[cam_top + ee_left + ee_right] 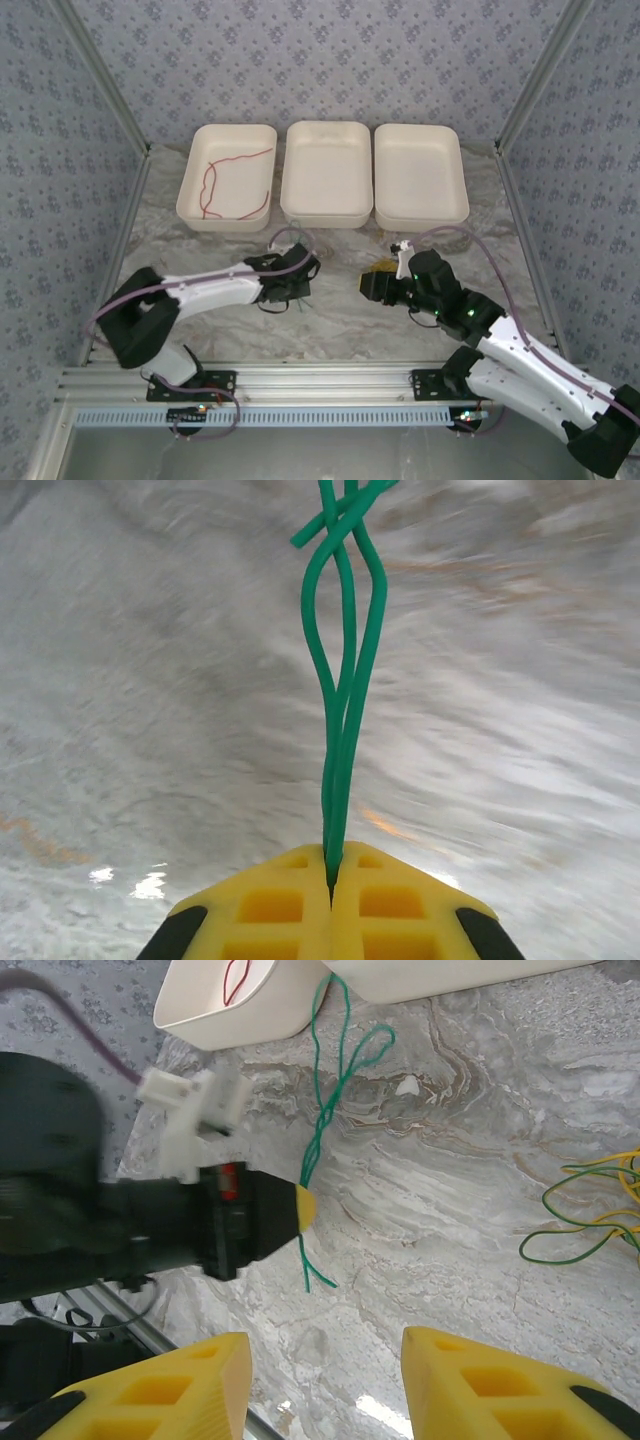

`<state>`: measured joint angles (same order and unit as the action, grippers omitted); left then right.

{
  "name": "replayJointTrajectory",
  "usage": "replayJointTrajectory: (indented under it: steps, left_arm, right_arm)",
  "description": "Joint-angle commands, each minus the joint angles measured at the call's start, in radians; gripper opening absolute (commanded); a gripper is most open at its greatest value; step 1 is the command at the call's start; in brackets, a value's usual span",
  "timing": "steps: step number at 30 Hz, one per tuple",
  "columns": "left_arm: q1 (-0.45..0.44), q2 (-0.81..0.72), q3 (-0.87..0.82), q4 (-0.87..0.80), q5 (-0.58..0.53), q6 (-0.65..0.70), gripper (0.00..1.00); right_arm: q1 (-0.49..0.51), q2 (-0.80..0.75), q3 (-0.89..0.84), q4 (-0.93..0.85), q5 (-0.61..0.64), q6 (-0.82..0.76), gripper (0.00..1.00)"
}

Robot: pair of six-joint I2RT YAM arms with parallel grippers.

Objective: Untangle the cables

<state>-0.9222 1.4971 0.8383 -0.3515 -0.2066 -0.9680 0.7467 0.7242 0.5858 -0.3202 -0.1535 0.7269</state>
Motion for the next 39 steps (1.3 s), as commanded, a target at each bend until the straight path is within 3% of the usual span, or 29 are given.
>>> replayJointTrajectory:
  steps: [1, 5, 8, 15, 22, 30, 33, 39]
  left_arm:
    - [0.005, -0.171, -0.026, 0.227, 0.133, 0.172, 0.0]
    - [0.081, -0.285, -0.086, 0.386, 0.434, 0.262, 0.0]
    - [0.111, -0.34, -0.116, 0.445, 0.548, 0.284, 0.0]
    - [0.11, -0.393, -0.158, 0.516, 0.571, 0.274, 0.0]
    - [0.09, -0.376, -0.157, 0.537, 0.581, 0.269, 0.0]
    - [0.062, -0.365, -0.153, 0.541, 0.554, 0.274, 0.0]
    - [0.048, -0.364, -0.151, 0.545, 0.541, 0.278, 0.0]
    - [0.032, -0.362, -0.146, 0.542, 0.529, 0.293, 0.0]
  right_arm:
    - [-0.018, -0.024, 0.061, -0.011, -0.006, 0.018, 0.46]
    - [-0.095, -0.039, 0.088, 0.083, -0.091, 0.065, 0.46]
    - [-0.145, -0.027, 0.097, 0.202, -0.162, 0.125, 0.48]
    - [-0.173, 0.14, 0.173, 0.36, -0.234, 0.219, 0.5]
    - [-0.187, 0.277, 0.227, 0.417, -0.208, 0.253, 0.51]
    - [-0.243, 0.386, 0.278, 0.429, -0.212, 0.308, 0.44]
    - [-0.259, 0.419, 0.284, 0.432, -0.222, 0.332, 0.34]
    - [-0.267, 0.462, 0.295, 0.46, -0.239, 0.356, 0.29]
